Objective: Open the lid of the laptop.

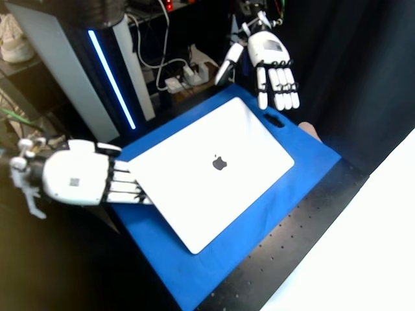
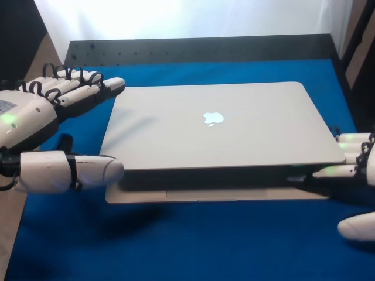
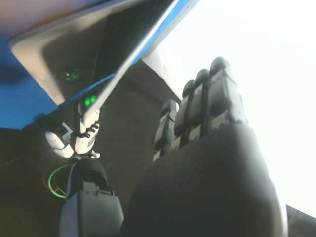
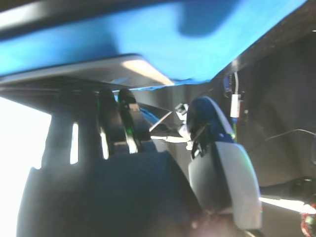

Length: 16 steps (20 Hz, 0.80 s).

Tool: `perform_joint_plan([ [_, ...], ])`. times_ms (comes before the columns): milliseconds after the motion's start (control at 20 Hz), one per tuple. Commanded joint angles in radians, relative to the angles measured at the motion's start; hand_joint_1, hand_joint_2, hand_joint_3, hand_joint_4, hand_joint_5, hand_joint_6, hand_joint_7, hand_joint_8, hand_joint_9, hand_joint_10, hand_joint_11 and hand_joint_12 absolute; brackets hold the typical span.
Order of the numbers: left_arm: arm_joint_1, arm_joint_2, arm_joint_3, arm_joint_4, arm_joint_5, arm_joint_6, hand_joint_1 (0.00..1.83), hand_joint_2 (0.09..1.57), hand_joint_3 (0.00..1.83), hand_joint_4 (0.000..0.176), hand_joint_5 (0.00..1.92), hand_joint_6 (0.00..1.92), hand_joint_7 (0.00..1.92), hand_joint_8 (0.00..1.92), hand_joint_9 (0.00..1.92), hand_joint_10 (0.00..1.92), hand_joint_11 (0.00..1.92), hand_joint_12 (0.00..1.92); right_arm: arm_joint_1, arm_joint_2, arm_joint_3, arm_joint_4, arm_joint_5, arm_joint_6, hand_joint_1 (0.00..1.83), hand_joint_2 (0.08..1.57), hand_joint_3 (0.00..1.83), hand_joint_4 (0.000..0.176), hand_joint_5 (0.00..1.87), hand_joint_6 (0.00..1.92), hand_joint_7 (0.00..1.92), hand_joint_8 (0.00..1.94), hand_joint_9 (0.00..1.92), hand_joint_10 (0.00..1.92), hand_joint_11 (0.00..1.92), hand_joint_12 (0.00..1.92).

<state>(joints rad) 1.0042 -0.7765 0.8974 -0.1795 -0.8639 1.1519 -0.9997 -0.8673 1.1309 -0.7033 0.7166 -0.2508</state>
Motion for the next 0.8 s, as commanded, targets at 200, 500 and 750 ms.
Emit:
perform_joint_plan([
  [200,-0.011,-0.015,0.007,0.001,-0.111,-0.005,0.19,0.93,0.0,0.176,0.0,0.0,0.0,0.0,0.0,0.0,0.0,0.0,0.016,-0.026,0.003,-0.014,0.048,0.004,0.0,1.3,0.0,0.0,0.08,0.0,0.01,0.0,0.0,0.0,0.0,0.0],
  [500,-0.089,-0.078,0.045,0.118,-0.005,-0.07,0.33,0.85,0.0,0.176,0.0,0.0,0.0,0.0,0.0,0.0,0.0,0.0,0.016,-0.032,0.005,-0.036,0.031,0.005,0.0,1.31,0.0,0.0,0.08,0.0,0.03,0.01,0.0,0.0,0.0,0.0],
  [750,-0.19,-0.164,0.088,0.212,0.102,-0.075,0.43,0.82,0.01,0.176,0.0,0.0,0.0,0.0,0.0,0.0,0.0,0.0,0.021,-0.033,0.006,-0.048,0.031,0.005,0.0,1.31,0.0,0.0,0.07,0.0,0.02,0.0,0.0,0.0,0.0,0.0],
])
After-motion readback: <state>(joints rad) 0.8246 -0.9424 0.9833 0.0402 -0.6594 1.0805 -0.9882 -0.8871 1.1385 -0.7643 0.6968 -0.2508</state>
